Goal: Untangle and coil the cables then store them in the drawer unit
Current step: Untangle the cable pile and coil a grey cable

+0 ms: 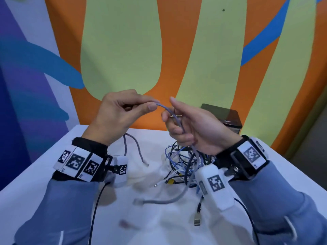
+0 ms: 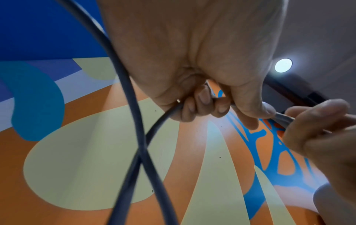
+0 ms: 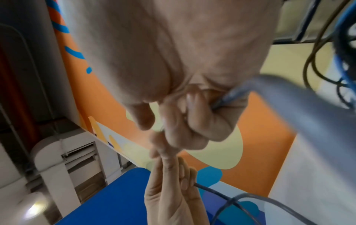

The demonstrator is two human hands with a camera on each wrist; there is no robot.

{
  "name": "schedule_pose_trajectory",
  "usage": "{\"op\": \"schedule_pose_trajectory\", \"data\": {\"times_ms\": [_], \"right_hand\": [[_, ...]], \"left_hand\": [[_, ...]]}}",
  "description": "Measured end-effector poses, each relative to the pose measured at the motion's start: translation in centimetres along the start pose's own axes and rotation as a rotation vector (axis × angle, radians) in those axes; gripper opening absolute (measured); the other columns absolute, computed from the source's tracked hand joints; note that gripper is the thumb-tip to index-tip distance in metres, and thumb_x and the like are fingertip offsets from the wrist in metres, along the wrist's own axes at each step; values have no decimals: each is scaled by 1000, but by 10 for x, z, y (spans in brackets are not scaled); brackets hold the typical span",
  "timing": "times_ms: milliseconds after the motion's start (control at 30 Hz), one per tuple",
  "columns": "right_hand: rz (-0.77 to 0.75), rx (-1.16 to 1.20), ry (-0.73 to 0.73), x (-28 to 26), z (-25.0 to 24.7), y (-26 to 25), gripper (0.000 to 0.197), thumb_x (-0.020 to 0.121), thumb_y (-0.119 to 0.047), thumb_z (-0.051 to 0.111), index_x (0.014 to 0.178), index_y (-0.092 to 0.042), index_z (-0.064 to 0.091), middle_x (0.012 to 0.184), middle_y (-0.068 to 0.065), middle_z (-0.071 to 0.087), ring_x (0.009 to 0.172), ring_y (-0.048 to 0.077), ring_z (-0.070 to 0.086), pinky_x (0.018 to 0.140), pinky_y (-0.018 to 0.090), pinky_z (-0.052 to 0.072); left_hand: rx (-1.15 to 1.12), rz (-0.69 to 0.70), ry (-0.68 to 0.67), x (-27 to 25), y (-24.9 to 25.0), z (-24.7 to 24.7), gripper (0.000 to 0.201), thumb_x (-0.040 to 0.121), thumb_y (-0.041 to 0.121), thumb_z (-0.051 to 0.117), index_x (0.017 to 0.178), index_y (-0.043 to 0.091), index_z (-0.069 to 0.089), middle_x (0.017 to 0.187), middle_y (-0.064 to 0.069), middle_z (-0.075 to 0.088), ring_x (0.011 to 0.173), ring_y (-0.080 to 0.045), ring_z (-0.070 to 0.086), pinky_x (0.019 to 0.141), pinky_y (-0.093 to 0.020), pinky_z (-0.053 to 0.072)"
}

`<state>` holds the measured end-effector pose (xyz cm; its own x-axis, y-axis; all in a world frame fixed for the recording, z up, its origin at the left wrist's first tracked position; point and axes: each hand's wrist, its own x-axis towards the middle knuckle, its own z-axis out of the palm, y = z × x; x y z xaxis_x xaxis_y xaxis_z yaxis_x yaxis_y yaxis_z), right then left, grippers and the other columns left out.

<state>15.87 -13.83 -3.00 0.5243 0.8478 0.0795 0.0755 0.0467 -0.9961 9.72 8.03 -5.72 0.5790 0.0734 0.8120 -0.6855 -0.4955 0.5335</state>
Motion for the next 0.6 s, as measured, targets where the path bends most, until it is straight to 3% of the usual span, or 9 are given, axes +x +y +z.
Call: {"op": "schedule_pose_trajectory", "data": {"times_ms": [133,200,367,500,600], "right_hand": [[-99,-101,145,15,3,5,37,110,-40,47,85,-16,59,55,-4,26,47,9,14,43,22,9],[-109,-88,168,20,3,11,38,109,-40,49,80,-17,57,55,-4,24,47,9,14,41,19,13],[-101,-38,187,27,4,19,45,106,-45,52,71,-17,54,52,-3,25,46,11,16,42,20,14],[-47,-117,214,26,6,24,55,103,-55,52,66,-15,54,48,0,34,43,13,23,44,23,16],[-57,-154,294,24,6,31,59,102,-57,54,60,-16,46,49,0,26,45,16,19,48,27,15]], "left_hand": [[139,1,164,1,-10,1,18,95,32,79,108,20,84,80,-11,70,72,-29,58,66,-47,45],[208,22,239,0,-14,1,20,96,36,79,108,21,84,83,-7,74,74,-30,64,67,-47,48],[298,73,358,-1,-16,8,25,96,41,78,104,19,85,74,-6,69,65,-23,55,62,-40,45],[302,52,460,-1,-19,10,37,90,51,81,88,14,83,59,-3,48,59,-22,40,58,-43,38],[376,80,440,-2,-20,12,35,91,46,82,84,12,82,60,-3,48,59,-23,42,57,-43,37]]}}
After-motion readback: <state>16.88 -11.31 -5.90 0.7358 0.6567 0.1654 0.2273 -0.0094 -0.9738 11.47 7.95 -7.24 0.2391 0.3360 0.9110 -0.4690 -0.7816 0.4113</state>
